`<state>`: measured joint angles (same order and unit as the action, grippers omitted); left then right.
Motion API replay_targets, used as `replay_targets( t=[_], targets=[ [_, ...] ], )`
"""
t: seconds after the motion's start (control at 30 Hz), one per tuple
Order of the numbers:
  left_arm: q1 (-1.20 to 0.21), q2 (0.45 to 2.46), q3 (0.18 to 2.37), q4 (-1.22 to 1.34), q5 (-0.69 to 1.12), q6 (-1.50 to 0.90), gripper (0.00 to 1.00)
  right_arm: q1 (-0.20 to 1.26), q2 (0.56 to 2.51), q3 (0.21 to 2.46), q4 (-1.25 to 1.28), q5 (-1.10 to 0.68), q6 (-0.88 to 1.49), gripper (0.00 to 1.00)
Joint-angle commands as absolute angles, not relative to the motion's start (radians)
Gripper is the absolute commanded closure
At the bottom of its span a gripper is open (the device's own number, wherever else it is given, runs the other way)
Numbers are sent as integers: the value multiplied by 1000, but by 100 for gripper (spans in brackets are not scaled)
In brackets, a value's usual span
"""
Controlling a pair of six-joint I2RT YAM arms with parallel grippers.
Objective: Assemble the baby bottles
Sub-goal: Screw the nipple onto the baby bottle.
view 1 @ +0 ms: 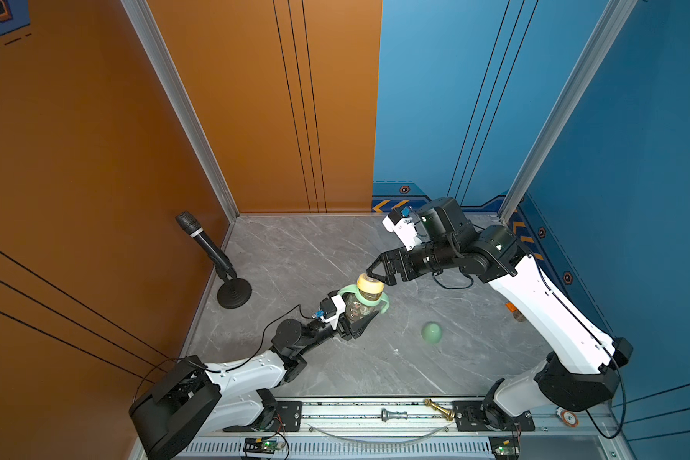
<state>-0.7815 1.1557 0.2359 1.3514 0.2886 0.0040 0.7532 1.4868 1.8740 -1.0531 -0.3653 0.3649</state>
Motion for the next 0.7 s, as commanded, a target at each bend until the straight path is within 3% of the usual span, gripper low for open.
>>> replay_targets(
  t=[0.0,0.13,0.3,0.43,0.57,0.67],
  targets=[
    [-770,1130,233,1408,274,14,84,759,1312,1715,-860,-358,358,0],
    [-770,1125,254,1408,285,-7,84,739,1093,1415,-636,-417,298,0],
    [-783,1119,273,1408,288,-13,84,723,1018,1187,-453,-495,290,0],
    [-790,1118,280,1407,281,-13,84,735,1034,1167,-392,-543,281,0],
    [-794,1122,281,1407,286,-8,84,740,1027,1174,-383,-451,290,0],
    [-795,1128,279,1408,288,-3,84,666,1039,1220,-312,-571,417,0]
  ],
)
